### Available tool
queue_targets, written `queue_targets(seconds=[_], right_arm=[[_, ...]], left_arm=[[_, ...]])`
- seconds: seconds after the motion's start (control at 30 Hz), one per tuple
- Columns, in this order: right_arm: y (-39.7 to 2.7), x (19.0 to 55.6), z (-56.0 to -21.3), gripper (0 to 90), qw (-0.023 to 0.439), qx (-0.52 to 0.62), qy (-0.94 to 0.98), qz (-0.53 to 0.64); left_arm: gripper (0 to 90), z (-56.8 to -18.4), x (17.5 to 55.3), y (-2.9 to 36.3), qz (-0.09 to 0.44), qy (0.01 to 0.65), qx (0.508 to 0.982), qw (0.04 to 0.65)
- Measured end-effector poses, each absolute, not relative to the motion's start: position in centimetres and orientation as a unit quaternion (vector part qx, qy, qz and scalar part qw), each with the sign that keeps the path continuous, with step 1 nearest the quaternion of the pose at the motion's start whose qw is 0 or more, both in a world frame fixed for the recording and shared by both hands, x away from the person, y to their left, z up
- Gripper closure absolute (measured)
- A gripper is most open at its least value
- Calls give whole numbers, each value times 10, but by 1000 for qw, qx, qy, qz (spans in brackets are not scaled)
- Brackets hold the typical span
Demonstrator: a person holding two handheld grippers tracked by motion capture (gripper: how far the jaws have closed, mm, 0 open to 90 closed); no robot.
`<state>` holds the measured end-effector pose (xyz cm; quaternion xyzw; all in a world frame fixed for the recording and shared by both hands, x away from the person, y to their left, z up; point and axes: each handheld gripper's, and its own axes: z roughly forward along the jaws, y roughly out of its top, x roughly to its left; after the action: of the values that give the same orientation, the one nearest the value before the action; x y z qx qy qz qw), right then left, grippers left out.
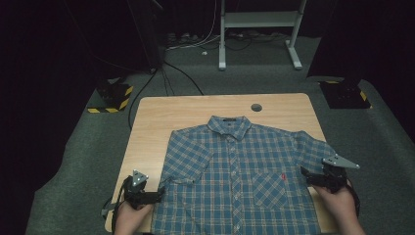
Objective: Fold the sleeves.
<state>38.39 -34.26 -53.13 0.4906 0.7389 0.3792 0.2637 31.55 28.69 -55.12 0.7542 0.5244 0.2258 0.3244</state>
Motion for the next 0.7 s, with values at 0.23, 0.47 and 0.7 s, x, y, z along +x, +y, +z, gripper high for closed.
queue_targets(seconds=[0.23, 0.47, 0.7], right_arm=[[-350, 394, -531, 159, 268, 505, 738, 358], [-357, 403, -537, 246, 269, 535, 732, 325], [-364, 407, -539, 328, 263, 552, 723, 321]], left_arm=[[2, -551, 316, 287, 226, 524, 754, 325], [2, -551, 316, 287, 225, 524, 754, 325], [2, -551, 316, 287, 225, 524, 754, 325]])
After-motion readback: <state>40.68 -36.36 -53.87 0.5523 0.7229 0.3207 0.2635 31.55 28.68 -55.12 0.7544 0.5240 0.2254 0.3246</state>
